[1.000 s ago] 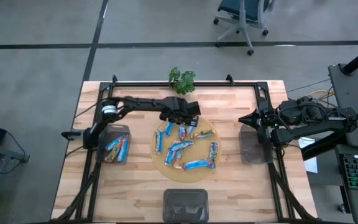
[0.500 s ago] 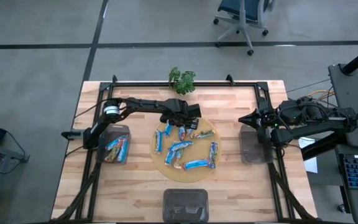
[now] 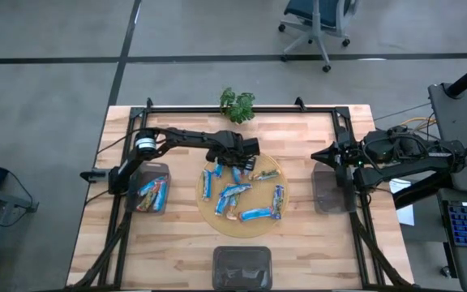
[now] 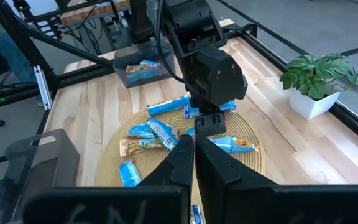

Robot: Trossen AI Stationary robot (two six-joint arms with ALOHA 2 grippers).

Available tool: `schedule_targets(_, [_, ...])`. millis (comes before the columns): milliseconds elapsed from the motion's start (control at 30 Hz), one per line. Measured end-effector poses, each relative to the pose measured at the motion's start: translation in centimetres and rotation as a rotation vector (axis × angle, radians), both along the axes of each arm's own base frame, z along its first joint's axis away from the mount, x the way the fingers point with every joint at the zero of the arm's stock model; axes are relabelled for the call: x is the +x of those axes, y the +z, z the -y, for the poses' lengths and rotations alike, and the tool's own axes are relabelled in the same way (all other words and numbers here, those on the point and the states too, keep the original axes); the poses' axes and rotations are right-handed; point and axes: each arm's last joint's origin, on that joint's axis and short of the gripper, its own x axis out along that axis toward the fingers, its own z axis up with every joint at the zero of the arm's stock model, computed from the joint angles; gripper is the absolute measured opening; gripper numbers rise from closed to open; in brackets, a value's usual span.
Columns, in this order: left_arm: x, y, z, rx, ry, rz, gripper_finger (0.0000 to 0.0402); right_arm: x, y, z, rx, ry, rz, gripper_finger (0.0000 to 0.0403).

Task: Pick and place Granola Bars by type
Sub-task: Put the top red granola bar into the top left bin

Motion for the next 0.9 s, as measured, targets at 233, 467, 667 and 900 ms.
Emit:
schedule_targets(233, [0.0,0.0,0.0,-0.003,-0.001,0.001,0.0156,0.0,0.0,0.0,0.0,0.0,0.0,0.0009])
schedule_targets(467, [0.0,0.0,0.1,-0.025,-0.014,0.004,0.0102,0.0,0.0,0.0,0.0,0.0,0.0,0.0009])
schedule_targets(667, [0.1,0.4,0.2,-0.024,-0.049,0.008,0.0065,0.0,0.0,0.0,0.0,0.0,0.0,0.0009])
schedule_targets(900, [0.3,4.2,-0.3,0.028,-0.087,0.084,0.0049,0.0,0.0,0.0,-0.003,0.001,-0.001,0.0009])
